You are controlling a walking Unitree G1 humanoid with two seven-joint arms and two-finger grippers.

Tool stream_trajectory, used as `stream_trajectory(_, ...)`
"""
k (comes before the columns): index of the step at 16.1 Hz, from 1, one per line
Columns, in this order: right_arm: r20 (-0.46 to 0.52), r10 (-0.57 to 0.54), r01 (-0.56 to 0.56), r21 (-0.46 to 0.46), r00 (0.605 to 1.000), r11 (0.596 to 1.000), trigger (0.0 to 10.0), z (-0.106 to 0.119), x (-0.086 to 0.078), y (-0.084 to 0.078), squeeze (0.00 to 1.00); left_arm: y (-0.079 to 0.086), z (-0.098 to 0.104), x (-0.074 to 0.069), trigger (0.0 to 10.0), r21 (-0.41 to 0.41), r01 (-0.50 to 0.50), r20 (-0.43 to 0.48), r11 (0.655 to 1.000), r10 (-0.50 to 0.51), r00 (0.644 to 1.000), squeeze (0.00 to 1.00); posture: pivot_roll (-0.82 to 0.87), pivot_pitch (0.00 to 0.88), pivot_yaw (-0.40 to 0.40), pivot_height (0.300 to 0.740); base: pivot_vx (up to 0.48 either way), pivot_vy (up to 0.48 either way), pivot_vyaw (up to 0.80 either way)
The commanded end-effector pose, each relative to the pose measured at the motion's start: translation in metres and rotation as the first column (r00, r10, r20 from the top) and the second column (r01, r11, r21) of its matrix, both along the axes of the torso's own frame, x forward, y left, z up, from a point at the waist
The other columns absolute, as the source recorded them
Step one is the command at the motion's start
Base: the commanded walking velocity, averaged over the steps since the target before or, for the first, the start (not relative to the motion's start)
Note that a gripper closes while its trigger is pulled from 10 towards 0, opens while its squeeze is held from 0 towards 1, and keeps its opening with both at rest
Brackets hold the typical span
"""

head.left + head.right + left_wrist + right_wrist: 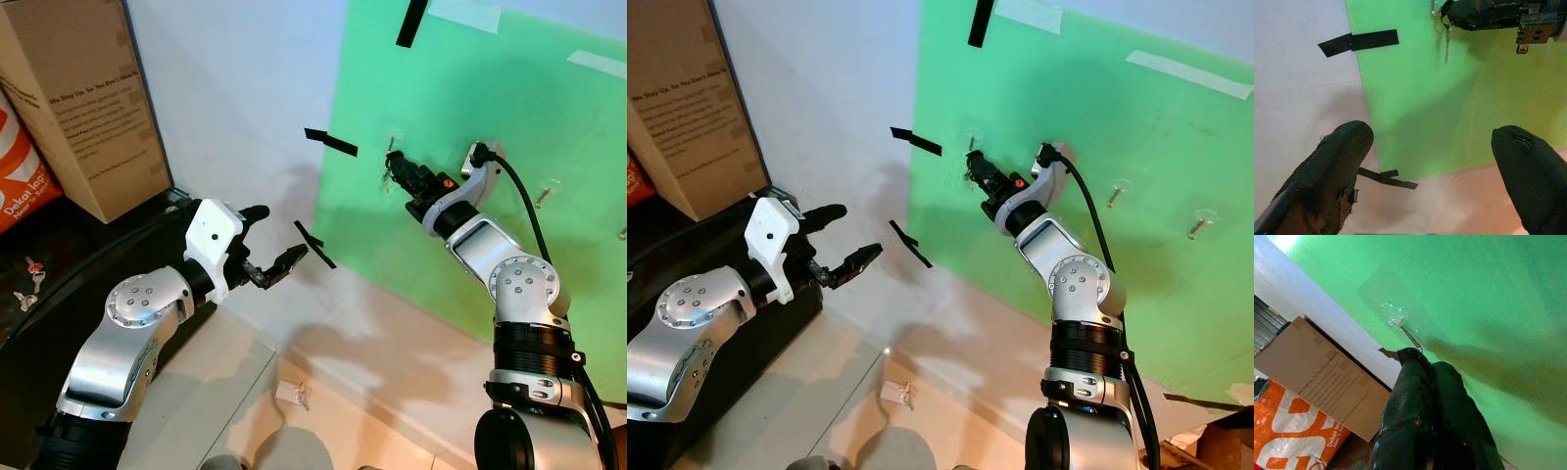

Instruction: Hang keys on a hook

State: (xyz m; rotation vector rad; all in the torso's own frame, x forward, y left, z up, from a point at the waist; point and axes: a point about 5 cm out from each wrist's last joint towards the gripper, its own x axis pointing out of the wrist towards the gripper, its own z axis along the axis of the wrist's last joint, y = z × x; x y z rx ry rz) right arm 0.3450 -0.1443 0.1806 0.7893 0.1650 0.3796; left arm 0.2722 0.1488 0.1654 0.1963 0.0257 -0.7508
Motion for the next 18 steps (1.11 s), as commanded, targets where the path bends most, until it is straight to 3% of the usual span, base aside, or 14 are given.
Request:
stream_trajectory(1,-0.005,-0.029,0.029,0.005,1.0,1.0,10.0,-0.002,-0.003,-0.007,0.0,-0.003,0.004,-0.002,10.0,0.003,0.026,0.011,1.0,-0.026,1.0,0.0,0.0,0.0,-0.077,0.74,0.0,0.0,0.0)
stream_trajectory(8,-0.016,0.009,-0.009,0.016,1.0,1.0,10.0,-0.009,-0.01,-0.001,0.0,-0.005,0.004,-0.001,10.0,0.007,0.034,0.012,0.999,-0.034,0.999,0.0,-0.01,0.0,-0.071,0.74,0.0,0.0,0.0)
stream_trajectory(18,0.085,0.024,-0.032,0.087,0.996,0.996,10.0,0.017,-0.003,0.009,0.0,-0.005,0.005,0.0,10.0,0.005,0.043,0.012,0.999,-0.043,0.999,0.0,-0.01,0.0,-0.071,0.74,0.0,0.0,0.0)
